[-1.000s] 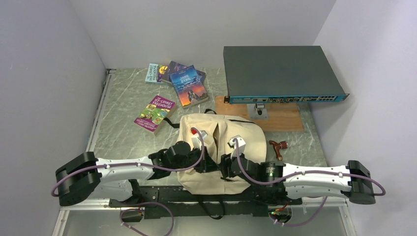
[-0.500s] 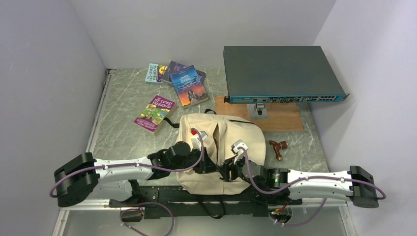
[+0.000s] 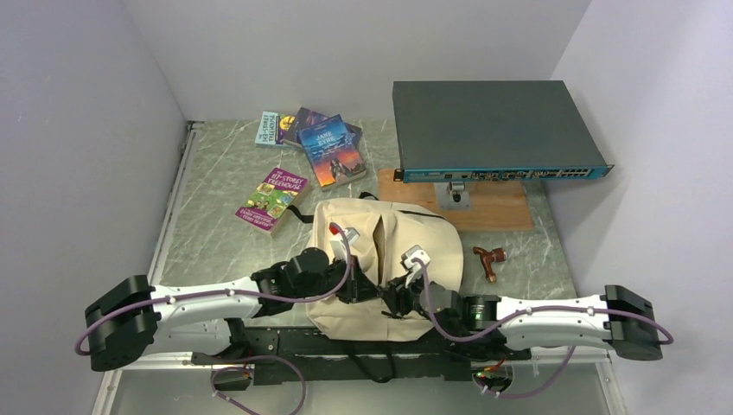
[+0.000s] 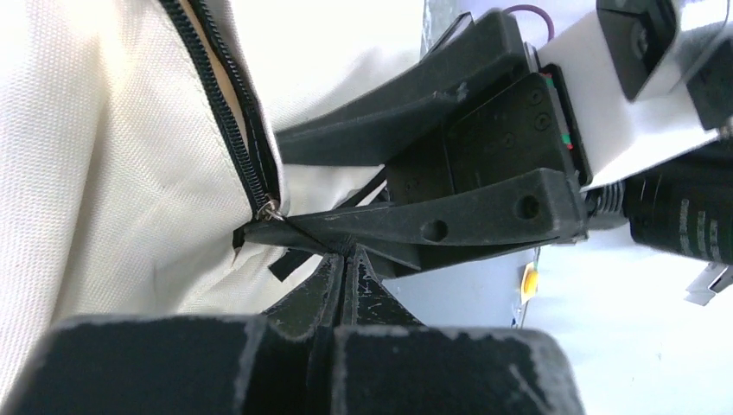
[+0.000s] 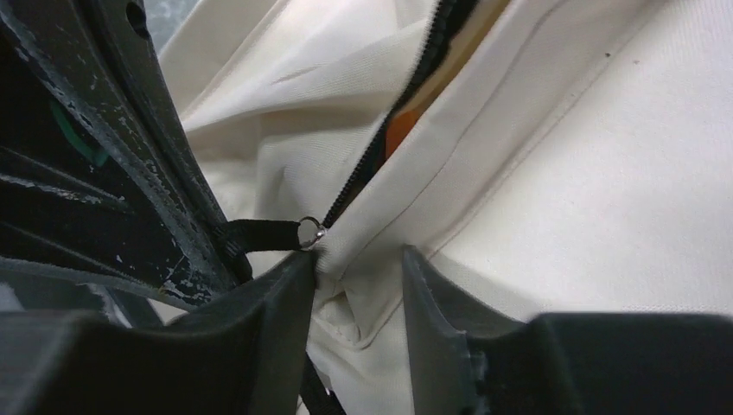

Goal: Pack the student bag
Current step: Zip the student bag at the center of the board.

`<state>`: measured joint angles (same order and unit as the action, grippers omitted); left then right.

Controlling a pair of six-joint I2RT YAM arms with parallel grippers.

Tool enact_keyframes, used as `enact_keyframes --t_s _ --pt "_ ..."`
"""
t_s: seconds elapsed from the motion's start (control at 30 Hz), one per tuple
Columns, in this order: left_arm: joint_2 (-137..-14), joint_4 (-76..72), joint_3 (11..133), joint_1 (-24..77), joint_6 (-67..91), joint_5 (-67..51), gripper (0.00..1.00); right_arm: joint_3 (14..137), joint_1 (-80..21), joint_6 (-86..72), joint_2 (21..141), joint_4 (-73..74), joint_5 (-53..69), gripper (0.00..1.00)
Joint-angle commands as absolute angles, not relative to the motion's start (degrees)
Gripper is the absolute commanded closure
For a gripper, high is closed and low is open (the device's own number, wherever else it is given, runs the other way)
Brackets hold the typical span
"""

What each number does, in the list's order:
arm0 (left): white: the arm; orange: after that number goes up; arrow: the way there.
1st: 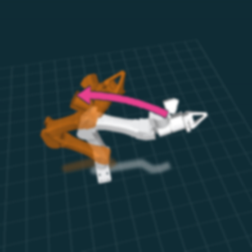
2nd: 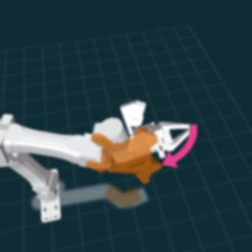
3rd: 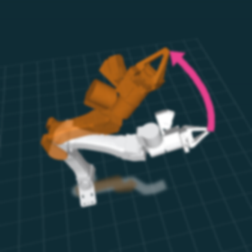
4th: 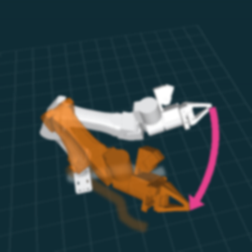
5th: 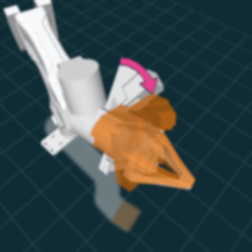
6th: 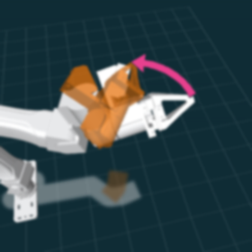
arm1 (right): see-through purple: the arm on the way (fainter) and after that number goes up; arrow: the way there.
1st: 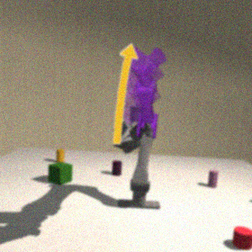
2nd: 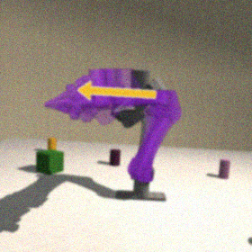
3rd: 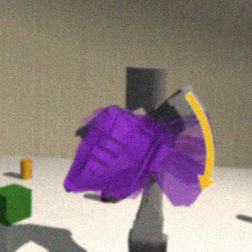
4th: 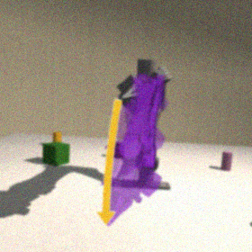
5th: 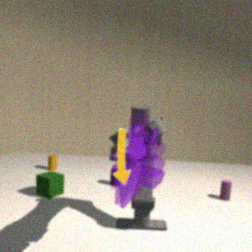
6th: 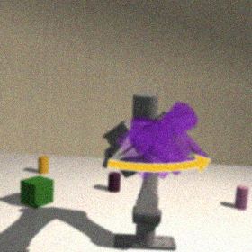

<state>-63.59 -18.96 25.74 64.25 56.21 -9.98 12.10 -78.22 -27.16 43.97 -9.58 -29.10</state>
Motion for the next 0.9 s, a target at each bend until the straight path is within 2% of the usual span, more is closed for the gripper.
enact_keyframes --t_s 0.0,0.07,0.17,0.43,0.87 --pt "-63.14 -22.38 29.91 64.03 55.04 -8.91 1.0 16.44 -78.66 -29.25 50.37 -9.62 -34.41 0.68" --pt "-63.21 -21.57 30.22 63.67 55.73 -7.76 1.0 17.08 -78.64 -29.65 51.7 -9.3 -34.06 0.83" --pt "-62.57 -19.57 30.62 61.64 57.88 -5.23 1.0 16.35 -78.72 -29.81 51.16 -9.97 -31.1 0.99" --pt "-65.76 -10.11 40.96 52.05 57.19 -2.49 1.0 14.01 -79.16 -32.67 50.7 -10.9 -26.5 1.0" --pt "-87.28 -0.11 65.22 40.52 52.44 -6.32 1.0 11.89 -80.68 -33.63 49.07 -12.28 -24.66 1.0"
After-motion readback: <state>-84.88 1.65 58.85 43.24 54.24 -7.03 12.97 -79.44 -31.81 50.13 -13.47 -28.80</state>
